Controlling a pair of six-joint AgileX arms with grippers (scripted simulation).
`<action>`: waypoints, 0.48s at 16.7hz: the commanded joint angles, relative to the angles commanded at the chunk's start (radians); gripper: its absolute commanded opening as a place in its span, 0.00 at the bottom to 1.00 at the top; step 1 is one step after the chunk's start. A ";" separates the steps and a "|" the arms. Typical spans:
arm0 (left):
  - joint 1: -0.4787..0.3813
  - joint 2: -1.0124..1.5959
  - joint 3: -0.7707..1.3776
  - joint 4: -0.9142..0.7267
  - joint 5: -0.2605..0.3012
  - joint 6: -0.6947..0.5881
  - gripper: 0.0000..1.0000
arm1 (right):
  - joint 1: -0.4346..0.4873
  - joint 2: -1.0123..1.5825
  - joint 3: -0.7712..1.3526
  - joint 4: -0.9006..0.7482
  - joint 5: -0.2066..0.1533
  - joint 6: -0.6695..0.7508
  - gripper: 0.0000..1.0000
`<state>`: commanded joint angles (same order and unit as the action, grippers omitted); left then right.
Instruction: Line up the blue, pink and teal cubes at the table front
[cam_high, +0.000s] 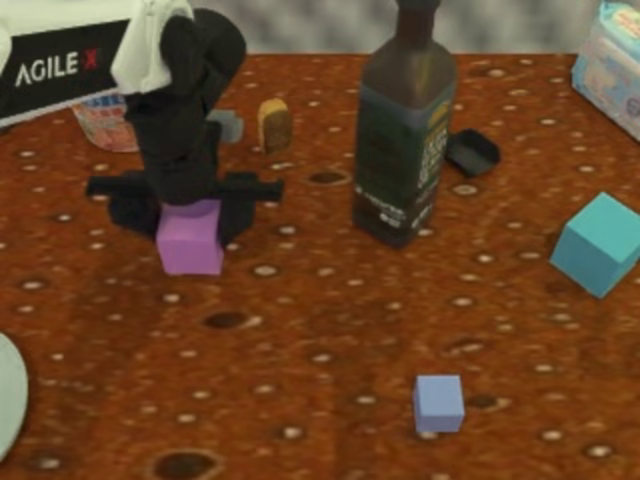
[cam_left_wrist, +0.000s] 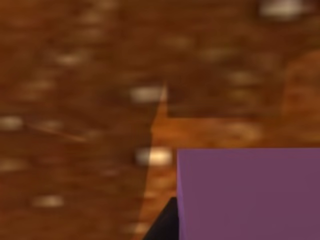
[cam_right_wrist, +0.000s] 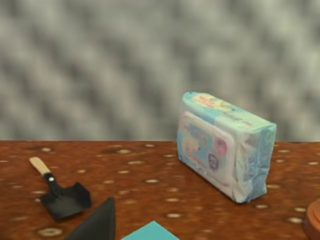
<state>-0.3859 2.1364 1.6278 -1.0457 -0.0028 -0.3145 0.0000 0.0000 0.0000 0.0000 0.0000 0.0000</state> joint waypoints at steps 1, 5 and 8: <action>-0.005 0.004 -0.002 0.002 0.000 0.002 0.00 | 0.000 0.000 0.000 0.000 0.000 0.000 1.00; -0.076 0.000 -0.002 -0.007 0.002 -0.069 0.00 | 0.000 0.000 0.000 0.000 0.000 0.000 1.00; -0.208 -0.016 -0.013 -0.019 0.002 -0.219 0.00 | 0.000 0.000 0.000 0.000 0.000 0.000 1.00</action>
<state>-0.5944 2.1199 1.6152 -1.0651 -0.0011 -0.5330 0.0000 0.0000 0.0000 0.0000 0.0000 0.0000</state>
